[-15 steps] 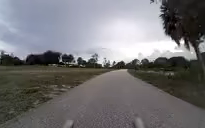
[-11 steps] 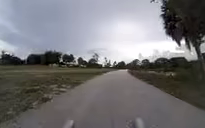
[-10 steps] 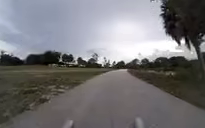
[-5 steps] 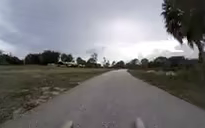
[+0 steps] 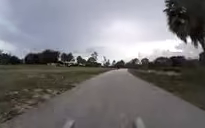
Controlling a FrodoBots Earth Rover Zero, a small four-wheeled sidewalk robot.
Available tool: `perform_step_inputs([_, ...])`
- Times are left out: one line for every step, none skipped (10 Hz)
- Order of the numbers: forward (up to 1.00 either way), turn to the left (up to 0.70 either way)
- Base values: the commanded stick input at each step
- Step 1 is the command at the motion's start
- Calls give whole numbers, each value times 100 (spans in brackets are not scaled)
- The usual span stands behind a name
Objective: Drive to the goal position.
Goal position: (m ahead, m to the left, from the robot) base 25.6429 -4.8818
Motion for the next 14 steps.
perform_step_inputs([85,0])
perform_step_inputs([58,0])
perform_step_inputs([30,0])
perform_step_inputs([30,0])
perform_step_inputs([30,0])
perform_step_inputs([30,0])
perform_step_inputs([30,0])
perform_step_inputs([30,0])
perform_step_inputs([30,0])
perform_step_inputs([30,0])
perform_step_inputs([30,0])
perform_step_inputs([30,0])
perform_step_inputs([66,0])
perform_step_inputs([100,0])
